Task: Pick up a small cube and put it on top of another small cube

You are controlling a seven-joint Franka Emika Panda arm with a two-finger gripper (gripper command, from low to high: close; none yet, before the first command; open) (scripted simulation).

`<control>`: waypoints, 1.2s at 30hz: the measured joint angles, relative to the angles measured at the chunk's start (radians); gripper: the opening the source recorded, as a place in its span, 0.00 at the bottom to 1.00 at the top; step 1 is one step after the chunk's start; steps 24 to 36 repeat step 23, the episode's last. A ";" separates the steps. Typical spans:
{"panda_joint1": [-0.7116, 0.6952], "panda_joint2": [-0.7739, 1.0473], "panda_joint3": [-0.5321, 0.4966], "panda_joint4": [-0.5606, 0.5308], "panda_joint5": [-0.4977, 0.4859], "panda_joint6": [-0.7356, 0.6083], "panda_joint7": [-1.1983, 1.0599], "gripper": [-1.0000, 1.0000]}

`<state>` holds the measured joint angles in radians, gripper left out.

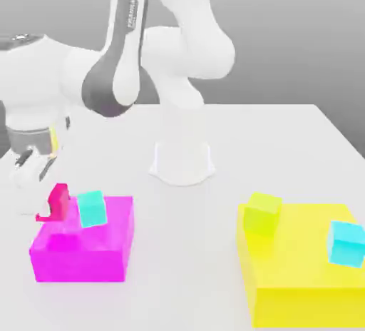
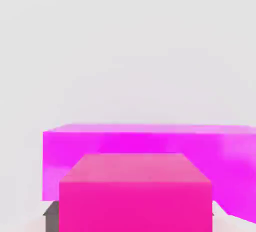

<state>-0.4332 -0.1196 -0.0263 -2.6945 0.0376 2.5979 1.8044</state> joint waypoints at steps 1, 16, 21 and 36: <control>0.027 -0.025 0.027 -0.002 0.014 -0.022 0.025 0.00; 0.427 -0.263 0.444 -0.054 0.183 -0.213 0.386 0.00; 0.415 -0.157 0.480 -0.092 0.169 -0.070 0.409 1.00; 0.415 -0.157 0.480 -0.092 0.169 -0.070 0.409 1.00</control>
